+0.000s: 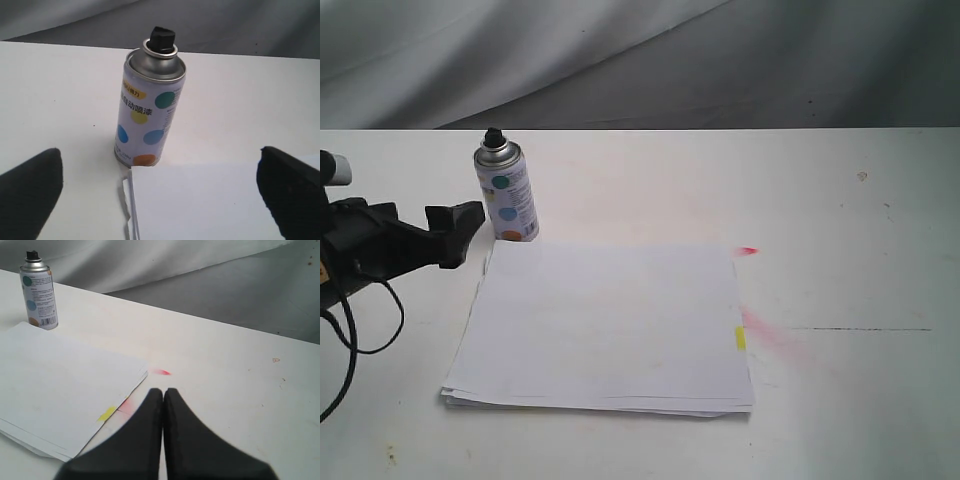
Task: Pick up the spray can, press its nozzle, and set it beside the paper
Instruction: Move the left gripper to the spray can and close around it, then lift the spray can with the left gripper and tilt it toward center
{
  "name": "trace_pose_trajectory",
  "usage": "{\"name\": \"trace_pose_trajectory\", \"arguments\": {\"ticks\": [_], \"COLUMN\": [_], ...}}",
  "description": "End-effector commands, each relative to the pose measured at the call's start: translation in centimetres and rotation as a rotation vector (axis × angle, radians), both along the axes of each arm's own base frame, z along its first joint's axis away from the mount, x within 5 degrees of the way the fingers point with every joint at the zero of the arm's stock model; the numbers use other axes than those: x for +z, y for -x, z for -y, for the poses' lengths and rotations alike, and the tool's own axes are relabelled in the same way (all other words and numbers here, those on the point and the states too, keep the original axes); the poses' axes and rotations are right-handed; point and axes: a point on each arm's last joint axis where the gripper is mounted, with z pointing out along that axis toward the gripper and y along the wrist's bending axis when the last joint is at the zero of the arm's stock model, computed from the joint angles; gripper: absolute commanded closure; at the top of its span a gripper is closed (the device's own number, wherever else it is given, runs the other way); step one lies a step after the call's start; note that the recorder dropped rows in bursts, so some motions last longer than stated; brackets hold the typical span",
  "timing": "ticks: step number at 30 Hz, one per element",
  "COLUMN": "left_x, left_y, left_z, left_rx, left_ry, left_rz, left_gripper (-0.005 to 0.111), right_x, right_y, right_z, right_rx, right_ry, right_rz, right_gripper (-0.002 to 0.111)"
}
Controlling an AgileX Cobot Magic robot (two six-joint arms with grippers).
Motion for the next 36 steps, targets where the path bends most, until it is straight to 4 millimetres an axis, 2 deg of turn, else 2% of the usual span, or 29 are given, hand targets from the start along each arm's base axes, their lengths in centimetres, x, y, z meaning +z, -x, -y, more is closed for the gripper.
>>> {"name": "trace_pose_trajectory", "arguments": {"ticks": [1, 8, 13, 19, 32, 36], "left_x": [-0.6, -2.1, -4.3, -5.8, -7.3, -8.6], "left_y": [-0.4, -1.4, -2.2, -4.5, -9.5, -11.0], "left_z": [-0.1, 0.4, 0.7, 1.2, 2.2, 2.5], "left_rx": [0.036, -0.017, -0.033, -0.050, -0.057, -0.061], "left_ry": [0.036, 0.015, 0.023, -0.020, -0.038, -0.040], "left_rz": [-0.018, 0.101, 0.127, 0.134, 0.190, 0.186], "left_gripper": [0.008, 0.008, 0.008, 0.008, 0.008, 0.008], "right_x": [-0.1, -0.1, -0.1, -0.1, -0.1, -0.1], "right_y": [0.0, 0.0, 0.0, 0.0, 0.0, 0.0], "right_z": [0.0, 0.0, 0.0, 0.0, 0.0, 0.0], "right_rx": [-0.003, -0.003, -0.003, -0.003, -0.003, -0.003], "right_ry": [0.010, 0.010, 0.010, 0.010, 0.010, 0.010], "right_rz": [-0.005, -0.005, -0.005, -0.005, -0.005, -0.005], "right_gripper": [0.108, 0.108, 0.108, 0.108, 0.108, 0.108]}}
